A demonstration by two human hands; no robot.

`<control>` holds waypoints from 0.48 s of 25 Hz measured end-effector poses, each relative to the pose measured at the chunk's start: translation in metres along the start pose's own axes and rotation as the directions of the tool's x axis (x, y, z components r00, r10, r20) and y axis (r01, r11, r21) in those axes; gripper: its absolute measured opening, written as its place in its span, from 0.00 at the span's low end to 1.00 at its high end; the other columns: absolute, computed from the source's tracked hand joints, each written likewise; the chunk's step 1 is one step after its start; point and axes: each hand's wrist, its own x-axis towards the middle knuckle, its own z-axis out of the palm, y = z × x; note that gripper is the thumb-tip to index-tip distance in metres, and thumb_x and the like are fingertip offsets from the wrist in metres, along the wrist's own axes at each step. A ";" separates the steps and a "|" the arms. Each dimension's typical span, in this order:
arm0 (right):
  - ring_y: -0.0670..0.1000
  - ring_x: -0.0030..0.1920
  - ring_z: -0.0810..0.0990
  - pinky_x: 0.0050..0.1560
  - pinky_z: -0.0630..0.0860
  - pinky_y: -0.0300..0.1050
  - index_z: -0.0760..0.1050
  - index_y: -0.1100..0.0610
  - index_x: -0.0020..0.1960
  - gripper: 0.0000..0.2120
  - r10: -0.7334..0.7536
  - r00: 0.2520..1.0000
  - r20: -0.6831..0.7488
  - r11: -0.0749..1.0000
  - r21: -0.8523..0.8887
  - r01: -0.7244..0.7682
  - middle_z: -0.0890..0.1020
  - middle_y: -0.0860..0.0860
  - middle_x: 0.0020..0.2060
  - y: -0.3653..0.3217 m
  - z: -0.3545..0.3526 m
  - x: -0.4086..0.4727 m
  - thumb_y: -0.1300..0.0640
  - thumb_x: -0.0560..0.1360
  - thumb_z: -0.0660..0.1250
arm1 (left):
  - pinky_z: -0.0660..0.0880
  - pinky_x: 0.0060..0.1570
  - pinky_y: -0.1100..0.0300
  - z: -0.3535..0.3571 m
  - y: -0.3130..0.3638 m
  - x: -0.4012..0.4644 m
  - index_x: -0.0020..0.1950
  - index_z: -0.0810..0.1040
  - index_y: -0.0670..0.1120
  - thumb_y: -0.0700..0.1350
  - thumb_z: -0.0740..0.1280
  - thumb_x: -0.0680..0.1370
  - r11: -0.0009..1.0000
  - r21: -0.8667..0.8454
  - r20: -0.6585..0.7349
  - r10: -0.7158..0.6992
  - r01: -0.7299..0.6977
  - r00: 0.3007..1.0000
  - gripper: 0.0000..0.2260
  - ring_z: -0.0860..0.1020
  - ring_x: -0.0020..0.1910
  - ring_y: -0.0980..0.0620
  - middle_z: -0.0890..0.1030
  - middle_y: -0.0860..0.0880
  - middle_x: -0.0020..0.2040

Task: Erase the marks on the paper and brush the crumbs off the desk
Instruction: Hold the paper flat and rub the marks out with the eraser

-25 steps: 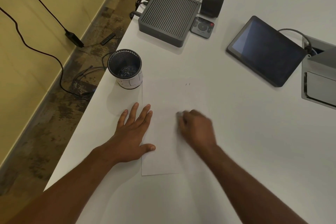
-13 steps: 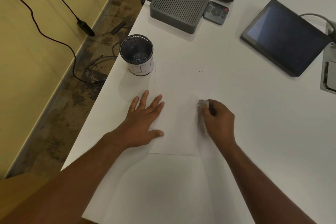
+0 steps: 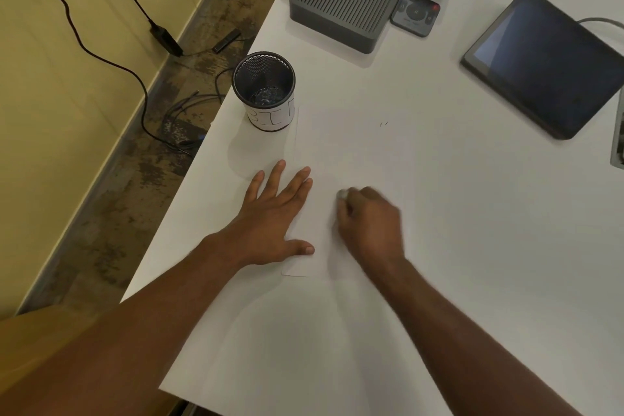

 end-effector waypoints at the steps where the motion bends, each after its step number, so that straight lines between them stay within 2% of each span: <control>1: 0.57 0.29 0.74 0.29 0.67 0.44 0.75 0.58 0.35 0.11 -0.119 0.990 0.078 0.993 0.021 0.118 0.75 0.54 0.29 -0.016 0.007 -0.015 0.59 0.76 0.66 | 0.32 0.75 0.41 0.000 0.000 0.000 0.80 0.32 0.51 0.75 0.55 0.73 1.000 -0.004 -0.002 0.006 -0.006 1.000 0.49 0.23 0.75 0.48 0.27 0.55 0.78; 2: 0.57 0.29 0.73 0.28 0.67 0.44 0.74 0.58 0.36 0.10 -0.243 0.965 0.100 0.970 0.044 0.239 0.74 0.54 0.30 -0.023 0.013 -0.028 0.59 0.76 0.66 | 0.33 0.75 0.41 0.000 -0.001 0.000 0.80 0.32 0.51 0.75 0.54 0.73 1.000 -0.004 0.000 0.008 -0.008 1.000 0.49 0.23 0.75 0.48 0.27 0.55 0.78; 3: 0.57 0.29 0.73 0.28 0.66 0.44 0.75 0.58 0.36 0.10 -0.288 0.951 0.112 0.957 0.061 0.283 0.74 0.54 0.30 -0.021 0.013 -0.029 0.59 0.76 0.66 | 0.33 0.75 0.41 0.000 -0.001 0.000 0.80 0.32 0.51 0.75 0.54 0.73 1.000 0.001 0.003 0.005 -0.005 1.000 0.49 0.23 0.74 0.48 0.27 0.55 0.78; 4: 0.57 0.29 0.74 0.28 0.66 0.43 0.75 0.58 0.36 0.11 -0.228 0.966 0.118 0.973 0.045 0.225 0.75 0.53 0.29 -0.011 0.008 -0.018 0.58 0.77 0.66 | 0.32 0.75 0.41 0.000 0.000 0.001 0.80 0.31 0.51 0.75 0.55 0.73 1.000 0.010 0.007 -0.001 0.001 1.000 0.49 0.23 0.74 0.48 0.27 0.55 0.78; 6: 0.57 0.29 0.75 0.29 0.66 0.43 0.75 0.57 0.34 0.13 -0.005 0.999 -0.032 1.000 -0.013 0.005 0.75 0.53 0.28 0.010 0.000 0.009 0.56 0.77 0.65 | 0.31 0.75 0.42 0.000 0.000 0.000 0.80 0.32 0.51 0.75 0.57 0.73 1.000 0.013 0.018 -0.015 0.015 1.000 0.50 0.23 0.74 0.48 0.27 0.55 0.78; 7: 0.57 0.28 0.75 0.29 0.65 0.43 0.75 0.57 0.34 0.14 0.039 0.996 -0.078 0.999 -0.025 -0.041 0.74 0.53 0.28 0.012 -0.004 0.012 0.57 0.78 0.64 | 0.31 0.75 0.42 0.000 0.000 0.000 0.80 0.32 0.51 0.75 0.57 0.73 1.000 0.010 0.014 -0.013 0.013 1.000 0.50 0.23 0.74 0.47 0.27 0.55 0.78; 8: 0.57 0.28 0.74 0.29 0.63 0.42 0.74 0.58 0.34 0.14 0.017 0.998 -0.064 1.000 -0.025 -0.018 0.74 0.53 0.28 0.005 -0.004 0.008 0.58 0.77 0.64 | 0.32 0.75 0.42 0.000 0.000 0.000 0.80 0.32 0.50 0.75 0.57 0.73 1.000 0.005 0.006 -0.006 0.006 1.000 0.50 0.23 0.75 0.47 0.28 0.55 0.79; 9: 0.56 0.27 0.73 0.29 0.63 0.41 0.74 0.58 0.34 0.13 -0.068 0.998 -0.007 0.998 -0.008 0.068 0.74 0.53 0.28 -0.009 0.001 -0.003 0.58 0.77 0.63 | 0.32 0.75 0.41 0.000 0.000 0.000 0.80 0.33 0.50 0.75 0.56 0.74 1.000 -0.003 -0.001 0.003 -0.003 1.000 0.49 0.23 0.75 0.47 0.28 0.55 0.79; 11: 0.55 0.28 0.73 0.28 0.66 0.42 0.74 0.58 0.35 0.10 -0.299 0.949 0.104 0.954 0.032 0.297 0.74 0.53 0.29 -0.030 0.014 -0.036 0.59 0.75 0.65 | 0.34 0.75 0.40 0.001 -0.001 0.000 0.80 0.33 0.50 0.74 0.54 0.74 1.000 -0.009 -0.007 0.011 -0.011 1.000 0.48 0.23 0.75 0.47 0.28 0.55 0.79; 12: 0.56 0.28 0.73 0.28 0.67 0.43 0.74 0.57 0.36 0.10 -0.327 0.936 0.132 0.945 0.051 0.323 0.74 0.53 0.29 -0.023 0.011 -0.033 0.58 0.75 0.67 | 0.33 0.75 0.40 0.001 -0.001 0.000 0.80 0.32 0.51 0.74 0.54 0.74 1.000 -0.005 -0.002 0.007 -0.007 1.000 0.48 0.23 0.75 0.47 0.27 0.55 0.79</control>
